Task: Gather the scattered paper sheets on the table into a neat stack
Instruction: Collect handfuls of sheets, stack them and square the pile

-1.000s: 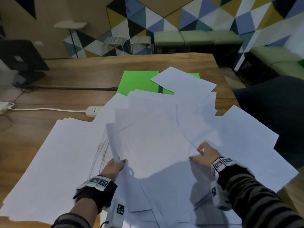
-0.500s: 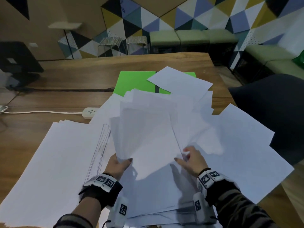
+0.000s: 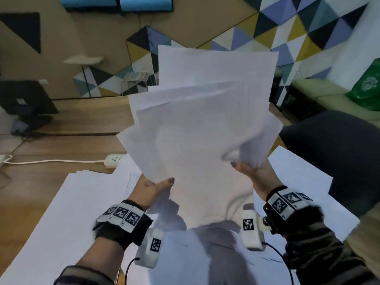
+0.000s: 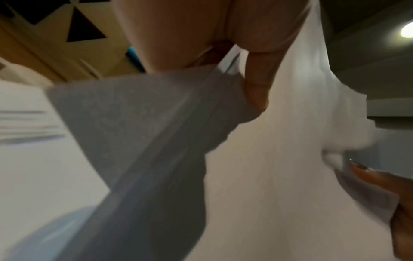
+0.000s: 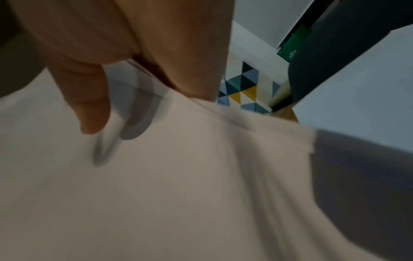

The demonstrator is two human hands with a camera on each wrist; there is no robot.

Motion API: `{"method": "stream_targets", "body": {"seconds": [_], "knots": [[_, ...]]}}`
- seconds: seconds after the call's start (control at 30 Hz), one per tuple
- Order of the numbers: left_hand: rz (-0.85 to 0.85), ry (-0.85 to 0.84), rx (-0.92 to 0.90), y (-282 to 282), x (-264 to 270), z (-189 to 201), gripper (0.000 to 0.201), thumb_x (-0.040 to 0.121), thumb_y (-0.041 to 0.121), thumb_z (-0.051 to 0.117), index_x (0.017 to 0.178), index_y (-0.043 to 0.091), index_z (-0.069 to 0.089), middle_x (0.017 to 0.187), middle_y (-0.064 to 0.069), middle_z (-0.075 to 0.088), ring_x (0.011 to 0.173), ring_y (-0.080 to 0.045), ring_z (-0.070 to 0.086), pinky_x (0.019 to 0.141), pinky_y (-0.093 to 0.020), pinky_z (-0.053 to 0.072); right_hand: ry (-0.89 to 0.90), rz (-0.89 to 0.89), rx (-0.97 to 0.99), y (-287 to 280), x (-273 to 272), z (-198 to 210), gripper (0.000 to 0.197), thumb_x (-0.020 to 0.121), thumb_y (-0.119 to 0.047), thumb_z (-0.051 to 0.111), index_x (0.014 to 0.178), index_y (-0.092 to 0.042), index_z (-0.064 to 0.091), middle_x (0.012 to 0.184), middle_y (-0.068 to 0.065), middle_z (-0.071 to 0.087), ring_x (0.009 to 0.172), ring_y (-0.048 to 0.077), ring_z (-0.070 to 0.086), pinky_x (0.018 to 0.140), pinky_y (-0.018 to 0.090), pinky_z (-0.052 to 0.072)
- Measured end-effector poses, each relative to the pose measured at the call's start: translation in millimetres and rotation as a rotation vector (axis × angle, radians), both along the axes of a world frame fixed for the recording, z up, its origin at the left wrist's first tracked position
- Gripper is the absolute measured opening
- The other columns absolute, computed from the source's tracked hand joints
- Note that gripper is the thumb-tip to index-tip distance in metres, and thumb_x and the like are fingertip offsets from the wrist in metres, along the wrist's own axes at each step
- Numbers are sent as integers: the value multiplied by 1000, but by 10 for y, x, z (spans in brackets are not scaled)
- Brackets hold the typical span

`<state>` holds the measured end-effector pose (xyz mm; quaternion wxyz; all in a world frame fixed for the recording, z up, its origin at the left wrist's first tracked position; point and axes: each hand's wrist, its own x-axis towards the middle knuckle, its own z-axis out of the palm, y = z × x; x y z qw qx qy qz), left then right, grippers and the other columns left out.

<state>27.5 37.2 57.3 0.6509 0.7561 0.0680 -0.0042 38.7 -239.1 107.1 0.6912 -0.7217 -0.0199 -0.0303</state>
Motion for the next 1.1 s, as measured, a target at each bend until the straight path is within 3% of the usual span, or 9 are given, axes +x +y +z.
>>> {"method": "stream_targets", "body": {"seconds": [0.2,0.33,0.47,0.53,0.63,0.77,0.83,1.0,1.1], "knots": [[-96,-223,60,-66,55,534,31,51,24,81,76,9,69,65,18,71,68,4,67,64,-9,50,-159,-64,-54,19,-86,243,21,75,-2,73,74,-18,58,56,-17,64,55,-8,57,56,8,45],[21,-224,43,-133,15,538,36,71,2,78,48,-3,52,47,14,60,61,-11,64,60,-9,50,-103,-29,-15,202,-188,206,31,73,8,70,88,-18,61,77,-13,65,68,-12,59,60,3,45],[111,-238,10,-53,80,422,21,68,15,81,78,11,62,74,2,65,90,-32,65,92,-43,51,102,-324,-333,-155,-182,-323,74,84,-56,49,143,-15,30,140,-4,37,129,9,33,108,25,27],[128,-255,-3,-53,92,418,41,55,36,78,86,12,64,82,1,66,87,-25,63,91,-40,49,523,-446,-771,-542,-275,-790,83,84,-70,24,149,-17,17,156,10,15,143,26,13,116,43,13],[157,-243,10,-135,133,414,41,50,47,73,72,13,64,76,2,65,82,-20,60,88,-35,47,901,-239,-1090,-784,-523,-1345,86,87,-68,26,150,-16,-1,156,16,-11,144,35,-6,116,48,7],[168,-207,82,-296,212,411,27,74,20,77,73,-4,63,66,7,58,68,-12,57,72,-19,44,893,-121,-1161,-676,-544,-1365,107,77,-73,43,148,-14,-10,154,19,-18,143,38,-10,115,50,6],[141,-233,195,-385,219,436,14,84,14,68,73,8,63,67,7,58,66,-4,54,62,-11,43,894,-74,-1189,-649,-513,-1303,110,75,-70,49,148,-13,-10,154,18,-20,143,39,-11,114,52,6],[134,-197,353,-493,190,411,24,90,30,60,97,8,66,90,-5,57,86,-15,51,74,-20,35,767,179,-1280,-437,-590,-1221,112,72,-60,56,148,-12,-10,154,13,-22,143,40,-9,111,56,16],[172,-188,343,-503,179,440,18,90,28,58,88,11,61,87,-6,59,84,-17,55,74,-21,37,704,212,-1343,-330,-605,-1232,103,76,-51,56,148,-11,-6,156,13,-14,143,40,-3,111,54,23]]}}
